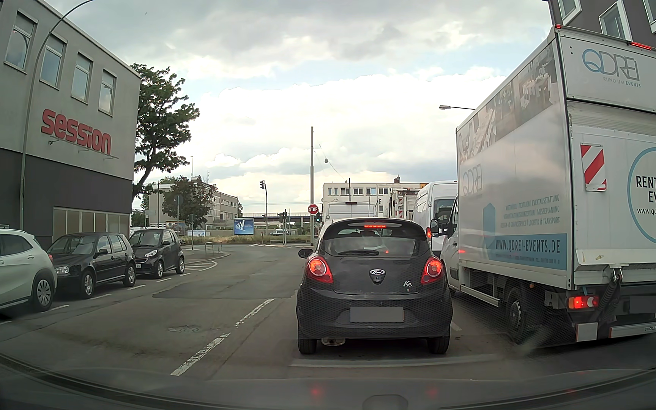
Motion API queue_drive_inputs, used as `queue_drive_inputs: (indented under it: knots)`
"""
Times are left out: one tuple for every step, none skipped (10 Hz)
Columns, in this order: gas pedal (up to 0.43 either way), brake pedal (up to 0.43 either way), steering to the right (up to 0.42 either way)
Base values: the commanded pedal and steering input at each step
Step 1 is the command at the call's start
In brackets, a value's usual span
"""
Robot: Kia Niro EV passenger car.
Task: Follow the waypoints while adhering to traffic rules and regulations
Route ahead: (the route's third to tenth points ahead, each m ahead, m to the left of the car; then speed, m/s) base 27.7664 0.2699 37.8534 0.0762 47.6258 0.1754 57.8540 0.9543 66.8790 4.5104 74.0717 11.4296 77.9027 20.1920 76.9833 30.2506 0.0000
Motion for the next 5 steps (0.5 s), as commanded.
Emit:
queue_drive_inputs:
  knots:
    - [0.0, 0.317, -0.002]
    - [0.0, 0.317, -0.002]
    - [0.0, 0.317, -0.002]
    - [0.0, 0.317, -0.001]
    - [0.0, 0.317, -0.001]
